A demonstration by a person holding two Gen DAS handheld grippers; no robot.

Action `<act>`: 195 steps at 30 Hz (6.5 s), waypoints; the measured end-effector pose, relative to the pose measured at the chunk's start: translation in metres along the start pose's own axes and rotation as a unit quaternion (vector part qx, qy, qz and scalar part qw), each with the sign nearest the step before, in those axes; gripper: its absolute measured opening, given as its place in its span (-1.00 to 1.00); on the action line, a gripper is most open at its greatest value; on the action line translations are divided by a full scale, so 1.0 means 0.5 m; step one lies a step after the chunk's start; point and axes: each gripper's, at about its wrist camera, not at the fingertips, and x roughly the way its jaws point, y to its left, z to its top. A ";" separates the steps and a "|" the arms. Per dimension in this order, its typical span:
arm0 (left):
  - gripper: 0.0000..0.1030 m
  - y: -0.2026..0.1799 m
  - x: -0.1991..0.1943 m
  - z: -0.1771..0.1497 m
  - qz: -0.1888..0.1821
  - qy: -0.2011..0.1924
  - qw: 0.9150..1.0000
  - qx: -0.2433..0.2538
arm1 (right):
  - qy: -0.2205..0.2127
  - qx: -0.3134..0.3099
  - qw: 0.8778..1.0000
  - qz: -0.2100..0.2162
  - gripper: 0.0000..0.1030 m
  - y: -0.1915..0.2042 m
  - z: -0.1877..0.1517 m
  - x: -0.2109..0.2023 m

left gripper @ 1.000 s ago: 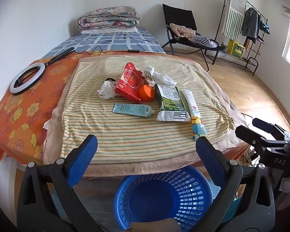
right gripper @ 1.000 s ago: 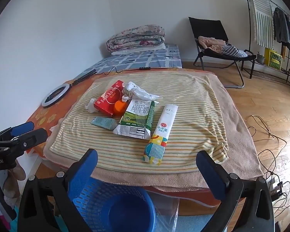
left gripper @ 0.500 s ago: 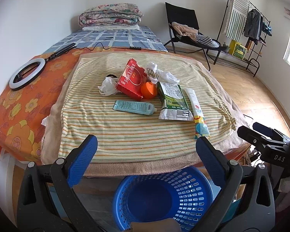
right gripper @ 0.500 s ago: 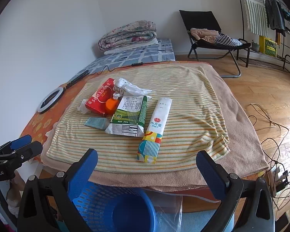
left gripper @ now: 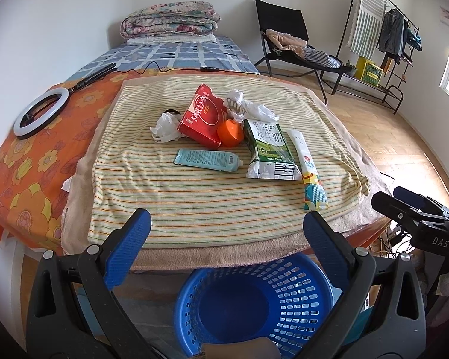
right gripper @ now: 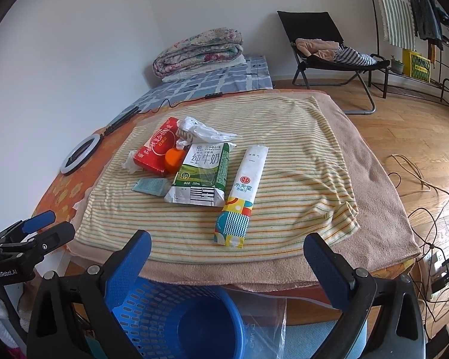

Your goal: Collect trash

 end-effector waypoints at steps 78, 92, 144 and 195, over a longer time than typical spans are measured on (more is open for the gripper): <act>0.99 0.180 0.081 0.178 0.037 0.020 0.998 -0.037 | 0.047 -0.021 0.999 -0.012 0.99 -0.038 0.144 0.088; 0.24 0.244 0.280 0.266 -0.017 0.105 0.988 -0.115 | 0.126 0.015 0.992 -0.010 0.68 -0.070 0.142 0.252; -0.73 0.263 0.268 0.300 0.013 0.059 0.991 -0.122 | 0.144 0.080 0.986 0.009 -0.50 -0.093 0.157 0.309; -0.73 0.005 0.050 -0.122 -0.080 0.154 0.983 0.056 | 0.162 -0.079 0.978 0.107 -0.50 0.111 -0.113 0.086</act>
